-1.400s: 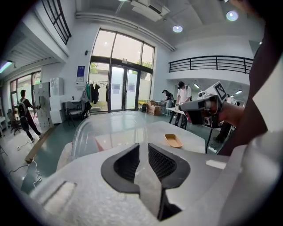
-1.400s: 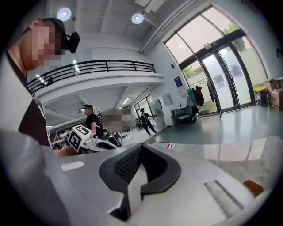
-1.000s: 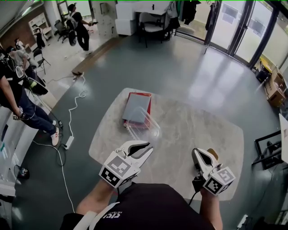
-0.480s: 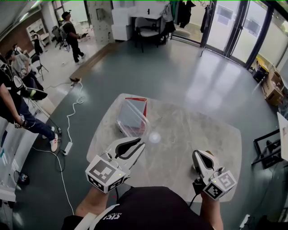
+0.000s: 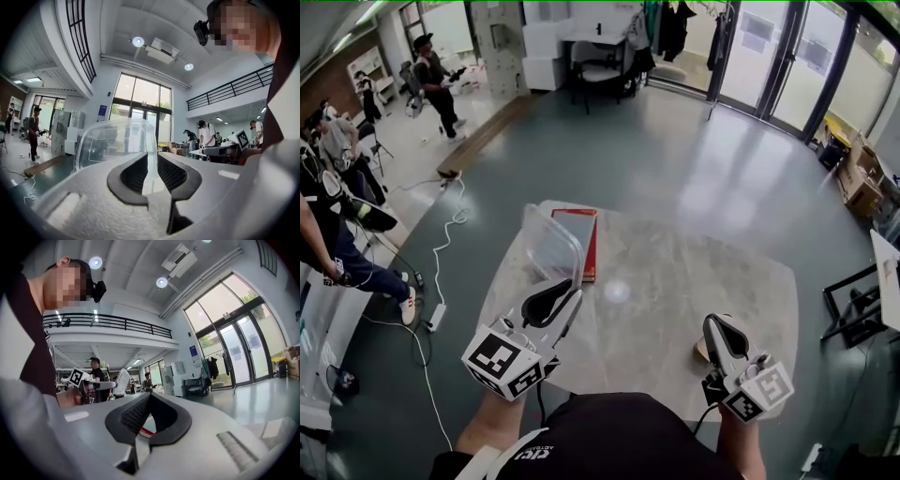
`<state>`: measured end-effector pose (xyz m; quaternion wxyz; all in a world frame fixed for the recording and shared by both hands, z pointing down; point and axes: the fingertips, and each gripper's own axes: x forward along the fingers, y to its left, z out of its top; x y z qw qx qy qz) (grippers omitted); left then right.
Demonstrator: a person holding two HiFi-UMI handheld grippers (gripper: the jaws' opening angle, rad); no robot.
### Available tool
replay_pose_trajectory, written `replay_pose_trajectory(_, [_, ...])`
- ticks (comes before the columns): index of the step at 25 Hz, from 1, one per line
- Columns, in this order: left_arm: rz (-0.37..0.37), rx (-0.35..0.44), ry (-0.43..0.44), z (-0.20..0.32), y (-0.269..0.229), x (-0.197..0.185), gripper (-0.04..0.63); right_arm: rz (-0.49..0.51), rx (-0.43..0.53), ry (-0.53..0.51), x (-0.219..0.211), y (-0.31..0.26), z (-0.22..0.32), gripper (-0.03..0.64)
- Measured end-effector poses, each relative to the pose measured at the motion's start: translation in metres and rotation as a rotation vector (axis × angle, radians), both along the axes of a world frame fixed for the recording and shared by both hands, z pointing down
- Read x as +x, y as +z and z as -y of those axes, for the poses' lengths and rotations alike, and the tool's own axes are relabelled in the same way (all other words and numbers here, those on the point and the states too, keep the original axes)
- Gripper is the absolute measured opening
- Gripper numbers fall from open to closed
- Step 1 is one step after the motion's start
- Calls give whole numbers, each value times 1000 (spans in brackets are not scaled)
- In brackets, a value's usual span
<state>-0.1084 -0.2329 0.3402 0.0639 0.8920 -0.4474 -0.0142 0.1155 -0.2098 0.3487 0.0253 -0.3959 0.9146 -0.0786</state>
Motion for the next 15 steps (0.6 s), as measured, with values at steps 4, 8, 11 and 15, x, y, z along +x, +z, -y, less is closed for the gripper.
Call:
replay_pose_trajectory(4, [-21, -9, -9, 1, 6, 0, 67, -4, 5, 18, 7, 0, -1, 0])
replay_pose_trajectory(8, [-37, -26, -21, 3, 8, -1, 67, -6, 4, 24, 10, 2, 0, 0])
replay_pose_trajectory(11, [-42, -29, -23, 2, 11, -2, 66, -9, 1, 19, 9, 3, 1, 0])
replay_pose_trajectory(15, [-34, -35, -27, -2, 11, 0, 67, -12, -1, 13, 9, 4, -1, 0])
